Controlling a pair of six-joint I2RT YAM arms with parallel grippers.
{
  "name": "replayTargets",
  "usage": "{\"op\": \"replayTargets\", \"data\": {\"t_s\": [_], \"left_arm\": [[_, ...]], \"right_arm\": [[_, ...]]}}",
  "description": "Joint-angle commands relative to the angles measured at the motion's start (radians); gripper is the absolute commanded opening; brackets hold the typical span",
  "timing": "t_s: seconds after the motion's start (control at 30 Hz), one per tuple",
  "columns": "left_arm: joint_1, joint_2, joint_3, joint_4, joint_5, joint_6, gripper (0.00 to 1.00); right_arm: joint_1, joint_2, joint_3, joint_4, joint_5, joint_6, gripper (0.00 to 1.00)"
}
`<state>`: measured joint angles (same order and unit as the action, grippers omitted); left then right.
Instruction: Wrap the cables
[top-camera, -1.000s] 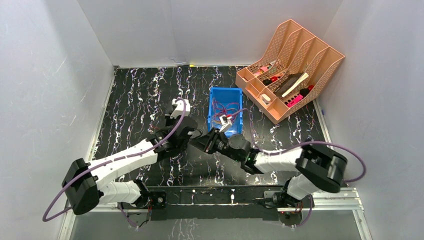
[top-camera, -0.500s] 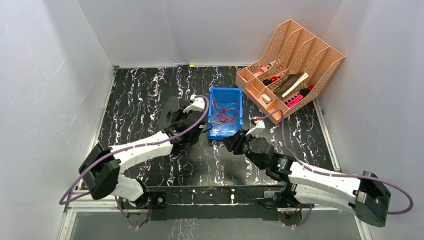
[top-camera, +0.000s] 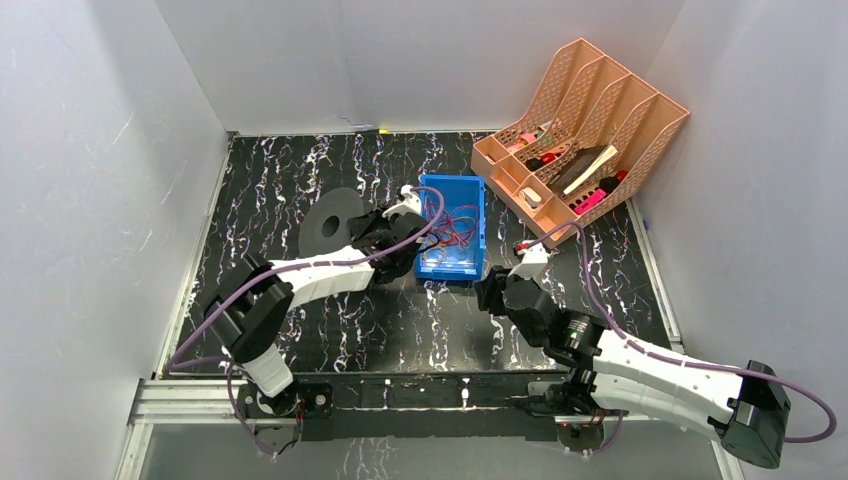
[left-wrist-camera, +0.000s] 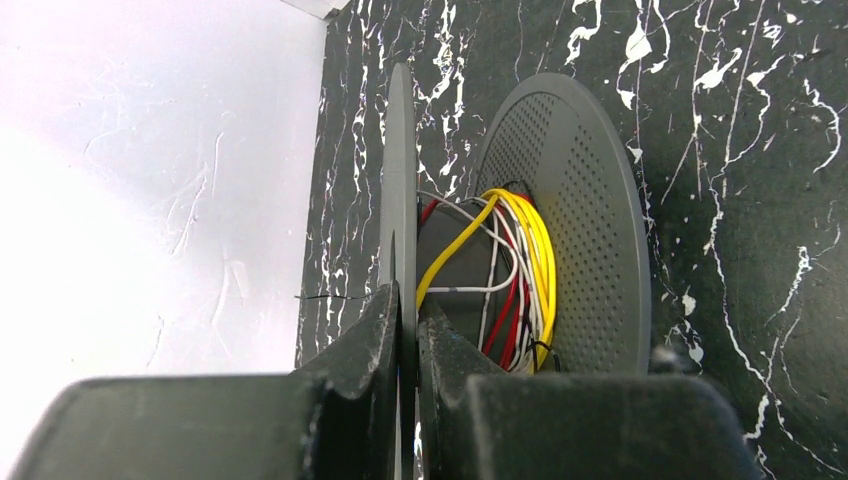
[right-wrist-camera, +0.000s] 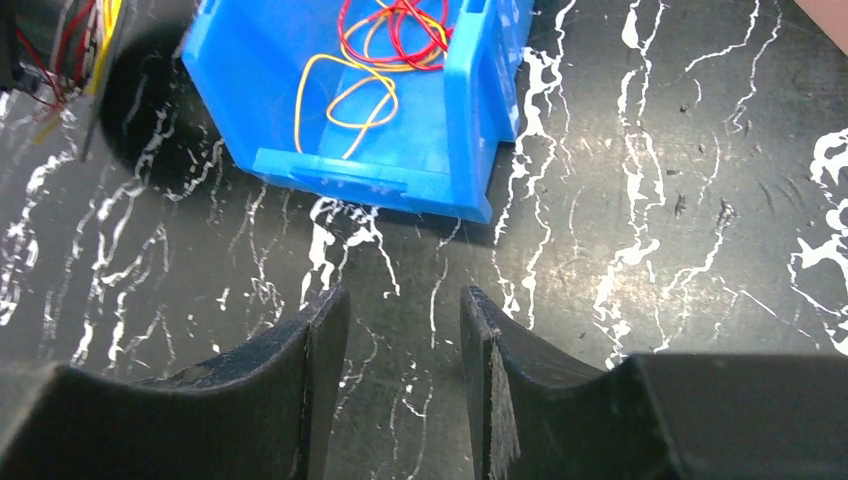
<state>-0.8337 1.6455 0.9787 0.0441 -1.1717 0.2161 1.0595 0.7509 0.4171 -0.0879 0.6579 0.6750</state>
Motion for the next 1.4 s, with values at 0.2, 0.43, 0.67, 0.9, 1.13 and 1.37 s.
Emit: {"op": "replayTargets", "data": {"t_s": [0.2,0.43,0.67,0.9,1.13,1.37], "left_arm": [[0.039,0.125,0.045,-0.036,0.101,-0.125,0.0],[0.041,0.193,0.063,-0.066,0.119,-0.198,0.07],[0.041,0.211,0.061,-0.112,0.165,-0.277,0.23],[0.041,0.201,0.054,-0.167,0.212,-0.364,0.39],[0.035,0.141,0.031,-0.19,0.284,-0.433,0.62],[0.024,0.023,0.001,-0.244,0.389,-0.521,0.79]], "right_arm": [[-0.009,0.003,0.039,-0.049,0.025,-0.039,0.56],[-0.011,-0.005,0.011,-0.04,0.013,-0.022,0.58],[-0.012,0.002,0.008,-0.035,0.015,-0.022,0.59],[-0.014,0.007,0.012,-0.037,0.012,-0.016,0.59],[-0.013,0.01,0.022,-0.053,0.009,-0.005,0.6],[-0.015,0.038,0.067,-0.116,0.011,-0.011,0.62]]}}
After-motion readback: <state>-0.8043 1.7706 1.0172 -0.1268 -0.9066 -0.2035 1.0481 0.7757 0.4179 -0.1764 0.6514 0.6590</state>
